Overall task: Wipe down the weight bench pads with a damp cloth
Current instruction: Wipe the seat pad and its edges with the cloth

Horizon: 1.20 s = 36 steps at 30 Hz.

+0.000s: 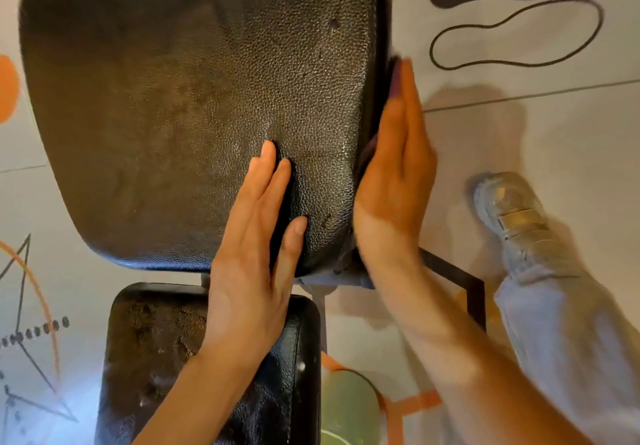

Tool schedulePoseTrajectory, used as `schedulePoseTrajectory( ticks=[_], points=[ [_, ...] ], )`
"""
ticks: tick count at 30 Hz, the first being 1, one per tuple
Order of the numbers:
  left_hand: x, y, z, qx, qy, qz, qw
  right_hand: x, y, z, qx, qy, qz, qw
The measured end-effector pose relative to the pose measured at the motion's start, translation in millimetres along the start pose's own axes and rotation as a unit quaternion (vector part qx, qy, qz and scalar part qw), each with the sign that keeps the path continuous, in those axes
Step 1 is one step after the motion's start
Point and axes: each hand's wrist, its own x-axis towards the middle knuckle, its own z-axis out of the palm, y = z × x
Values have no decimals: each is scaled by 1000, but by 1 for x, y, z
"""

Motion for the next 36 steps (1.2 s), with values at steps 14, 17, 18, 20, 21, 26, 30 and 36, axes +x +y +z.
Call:
schedulePoseTrajectory(
  ticks=[14, 17, 18, 20, 21, 26, 30, 36],
  points=[
    [2, 0, -3, -10, -16, 2, 1000, 48, -36, 5, -133, -63, -39, 988],
    [4, 3, -8, 18, -8, 9, 1000, 82, -60, 18, -162, -81, -62, 981],
    [5, 4, -10, 3, -4, -4, 1000, 87, -66, 20, -166, -92, -68, 979],
    [11, 10, -16, -35, 14, -35, 999, 94, -79, 22, -178, -115, -79, 974],
    [15, 12, -18, -48, 25, -49, 997, 98, -85, 24, -187, -126, -80, 971],
    [48, 24, -37, -72, 83, -117, 987, 112, -114, 41, -210, -188, -67, 957],
    [75, 35, -61, -79, 111, -142, 980, 126, -140, 55, -241, -260, -56, 933],
    [101, 45, -92, -64, 152, -199, 966, 143, -174, 89, -302, -360, -72, 880]
  ],
)
